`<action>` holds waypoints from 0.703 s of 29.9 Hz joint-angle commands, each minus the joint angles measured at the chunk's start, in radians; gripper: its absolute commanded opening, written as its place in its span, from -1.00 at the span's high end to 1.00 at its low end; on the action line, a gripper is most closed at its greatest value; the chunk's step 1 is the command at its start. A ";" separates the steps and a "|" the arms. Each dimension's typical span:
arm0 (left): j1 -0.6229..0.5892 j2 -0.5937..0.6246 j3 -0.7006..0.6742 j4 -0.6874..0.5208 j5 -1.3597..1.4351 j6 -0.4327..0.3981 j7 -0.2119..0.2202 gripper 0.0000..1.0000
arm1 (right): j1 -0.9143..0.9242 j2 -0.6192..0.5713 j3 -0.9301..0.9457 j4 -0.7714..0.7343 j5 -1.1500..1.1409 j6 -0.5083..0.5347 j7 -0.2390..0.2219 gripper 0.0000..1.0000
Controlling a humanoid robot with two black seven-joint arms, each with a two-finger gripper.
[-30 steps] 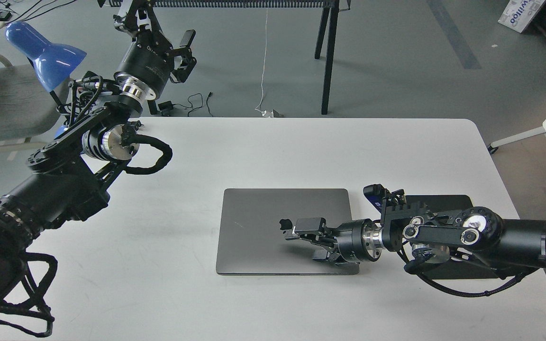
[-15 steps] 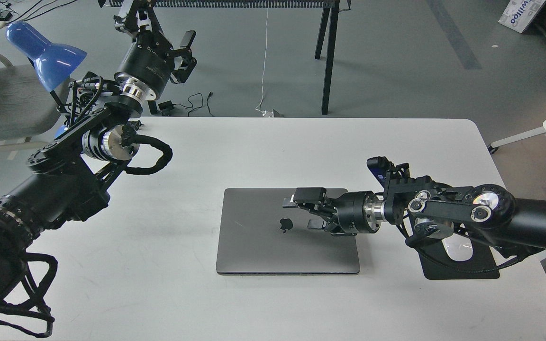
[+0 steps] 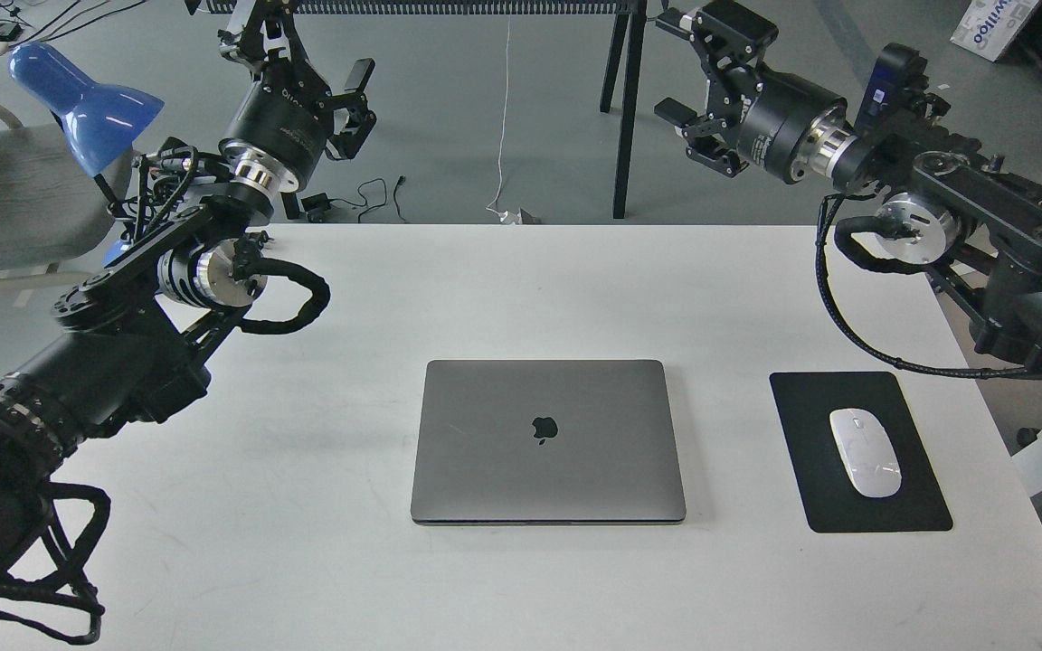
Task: Close notebook with right arm
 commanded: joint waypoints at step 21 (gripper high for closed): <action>0.000 0.000 0.000 0.000 0.000 -0.002 0.000 -1.00 | -0.189 0.011 0.260 -0.007 0.184 0.109 0.023 -1.00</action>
